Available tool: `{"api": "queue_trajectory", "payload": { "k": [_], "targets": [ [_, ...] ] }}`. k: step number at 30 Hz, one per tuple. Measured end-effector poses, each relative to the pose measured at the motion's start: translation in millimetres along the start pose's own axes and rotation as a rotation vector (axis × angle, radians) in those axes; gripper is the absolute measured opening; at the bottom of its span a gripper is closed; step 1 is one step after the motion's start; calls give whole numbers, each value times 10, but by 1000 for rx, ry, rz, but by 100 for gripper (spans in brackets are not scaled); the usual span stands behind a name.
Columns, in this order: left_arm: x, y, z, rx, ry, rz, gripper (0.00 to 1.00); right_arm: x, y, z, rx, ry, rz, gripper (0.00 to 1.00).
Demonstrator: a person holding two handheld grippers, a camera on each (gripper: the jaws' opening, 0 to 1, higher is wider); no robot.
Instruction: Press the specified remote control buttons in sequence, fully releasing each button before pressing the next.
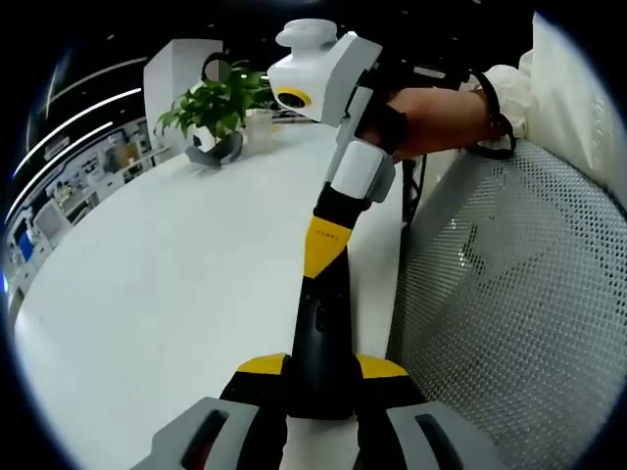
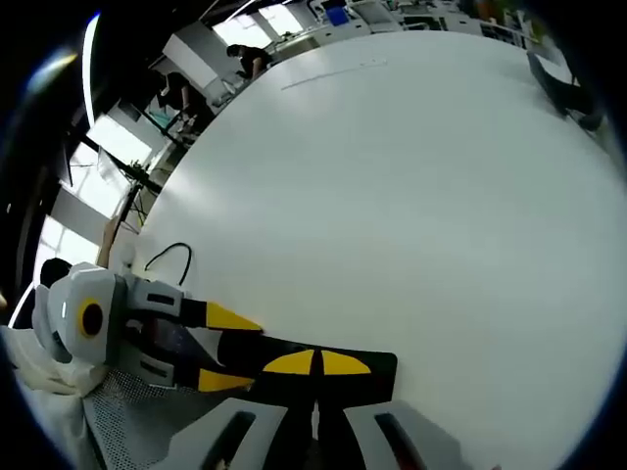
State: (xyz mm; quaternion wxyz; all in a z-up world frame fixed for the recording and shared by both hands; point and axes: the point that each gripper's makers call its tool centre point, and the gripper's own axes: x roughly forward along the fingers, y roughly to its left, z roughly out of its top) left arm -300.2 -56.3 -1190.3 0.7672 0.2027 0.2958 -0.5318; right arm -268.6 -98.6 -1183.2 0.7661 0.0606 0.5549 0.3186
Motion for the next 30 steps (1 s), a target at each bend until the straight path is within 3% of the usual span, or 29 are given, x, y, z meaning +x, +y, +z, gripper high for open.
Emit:
{"api": "queue_trajectory", "payload": {
  "k": [15,26,30],
  "targets": [
    [-1,6,-1,1,3,2,25,-4,8,1,-28,4,-8,0],
    [-3,3,-4,2,6,4,25,-4,128,-91,16,59,61,0],
    [-6,-1,-5,2,6,4,25,-1,147,-103,0,61,56,0]
  ]
}}
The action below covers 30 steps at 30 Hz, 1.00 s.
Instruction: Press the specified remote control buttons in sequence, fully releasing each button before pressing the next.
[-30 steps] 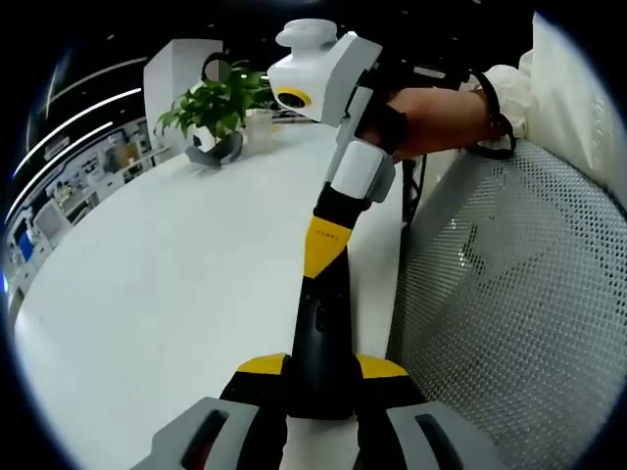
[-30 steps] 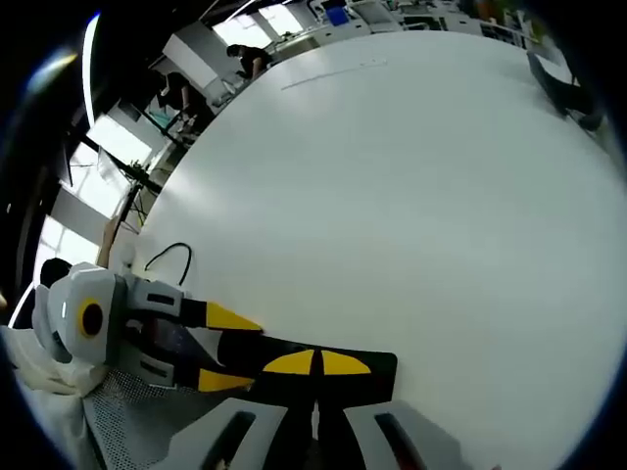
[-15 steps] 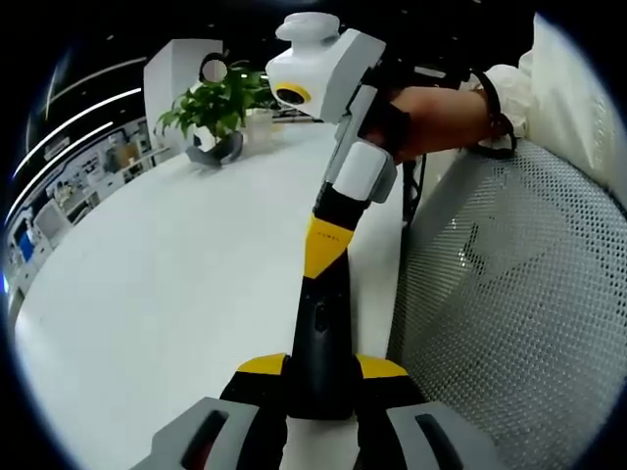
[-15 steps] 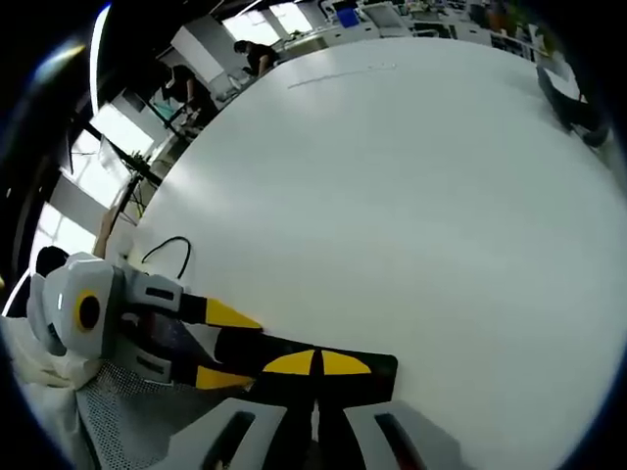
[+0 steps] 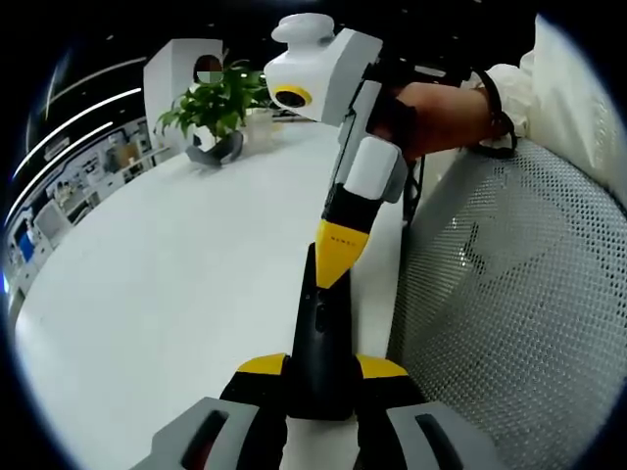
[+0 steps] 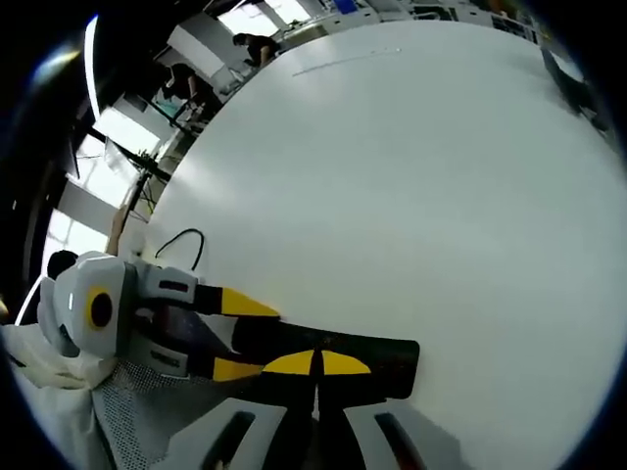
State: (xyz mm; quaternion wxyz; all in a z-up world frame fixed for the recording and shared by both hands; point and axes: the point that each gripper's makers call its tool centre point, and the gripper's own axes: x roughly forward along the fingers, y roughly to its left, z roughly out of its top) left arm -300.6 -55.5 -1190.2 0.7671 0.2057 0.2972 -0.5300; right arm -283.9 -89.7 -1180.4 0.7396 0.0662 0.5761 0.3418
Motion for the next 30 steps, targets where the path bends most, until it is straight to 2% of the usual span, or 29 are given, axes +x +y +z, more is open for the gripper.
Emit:
{"api": "queue_trajectory", "payload": {
  "k": [10,16,25,30],
  "targets": [
    [-6,-4,0,-1,-1,0,25,-3,-2,-22,-4,7,-5,0],
    [-7,-7,-2,1,0,0,25,4,5,-34,-60,5,-26,0],
    [-3,-1,3,3,3,4,25,15,-8,-8,-85,5,-53,0],
    [-1,3,4,6,6,6,25,4,-12,-8,-85,0,-43,0]
  ]
}}
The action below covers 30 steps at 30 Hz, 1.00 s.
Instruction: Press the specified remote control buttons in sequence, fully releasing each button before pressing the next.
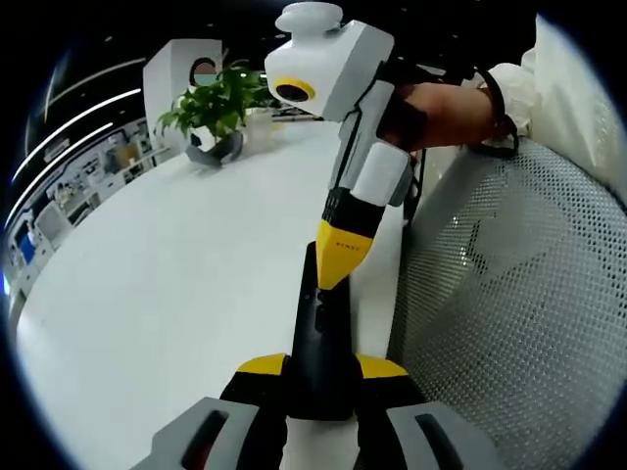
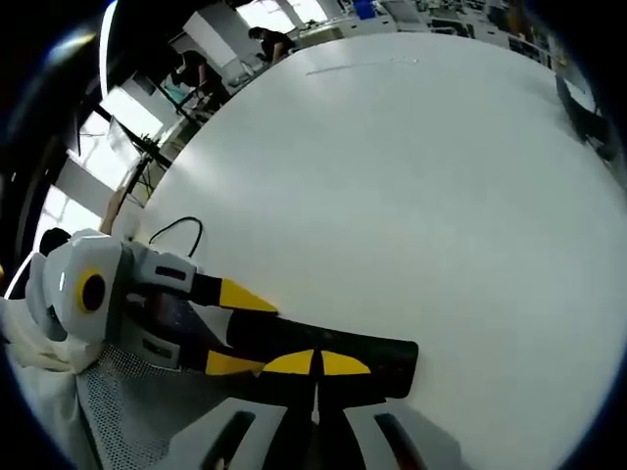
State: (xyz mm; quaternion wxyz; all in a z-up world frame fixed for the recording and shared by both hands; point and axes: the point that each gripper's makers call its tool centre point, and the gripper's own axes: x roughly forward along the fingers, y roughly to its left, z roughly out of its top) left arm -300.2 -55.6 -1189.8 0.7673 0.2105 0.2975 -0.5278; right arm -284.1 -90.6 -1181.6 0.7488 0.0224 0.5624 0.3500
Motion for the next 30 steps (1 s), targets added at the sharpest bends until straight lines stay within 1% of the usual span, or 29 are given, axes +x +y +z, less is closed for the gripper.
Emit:
{"api": "queue_trajectory", "payload": {
  "k": [3,8,14,16,21,30],
  "targets": [
    [0,2,-1,-4,1,0,25,-4,6,-2,0,-1,-2,0],
    [0,0,-3,-2,3,-3,25,-19,-2,-32,26,19,3,0],
    [1,3,-2,5,3,-2,25,-55,-42,-90,83,52,9,0],
    [1,3,-1,5,4,-1,25,-66,-62,-103,115,60,8,0],
    [-2,-1,1,15,4,0,25,-87,-99,-133,153,72,7,0],
    [-2,-3,5,15,1,1,25,-112,-118,-151,164,80,-6,0]
  ]
}}
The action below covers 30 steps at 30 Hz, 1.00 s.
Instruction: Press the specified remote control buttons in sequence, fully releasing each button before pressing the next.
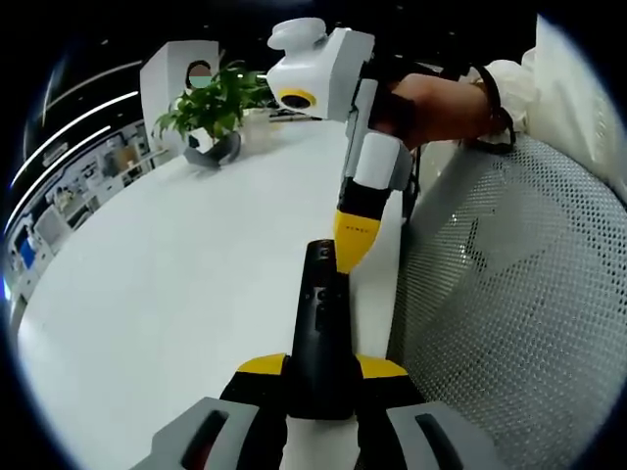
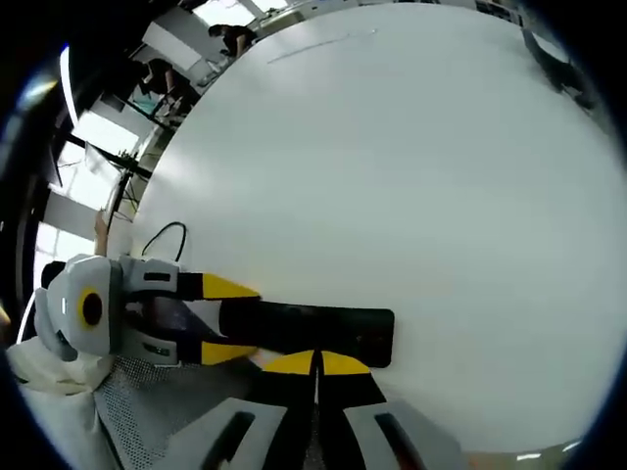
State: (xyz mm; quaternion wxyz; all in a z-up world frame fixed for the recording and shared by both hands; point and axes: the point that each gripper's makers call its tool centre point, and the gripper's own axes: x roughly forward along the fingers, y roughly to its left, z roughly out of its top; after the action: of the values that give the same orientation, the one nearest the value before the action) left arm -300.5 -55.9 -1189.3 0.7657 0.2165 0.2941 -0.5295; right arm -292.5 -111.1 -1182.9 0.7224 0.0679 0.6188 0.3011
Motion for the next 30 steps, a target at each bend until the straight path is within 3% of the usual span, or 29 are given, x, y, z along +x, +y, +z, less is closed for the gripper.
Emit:
{"api": "queue_trajectory", "payload": {
  "k": [19,30],
  "targets": [
    [-3,-2,-1,7,-3,-3,25,24,-15,23,-41,-3,-29,0],
    [-1,-4,1,13,-6,-4,25,16,-28,22,19,-8,3,0]
  ]
}}
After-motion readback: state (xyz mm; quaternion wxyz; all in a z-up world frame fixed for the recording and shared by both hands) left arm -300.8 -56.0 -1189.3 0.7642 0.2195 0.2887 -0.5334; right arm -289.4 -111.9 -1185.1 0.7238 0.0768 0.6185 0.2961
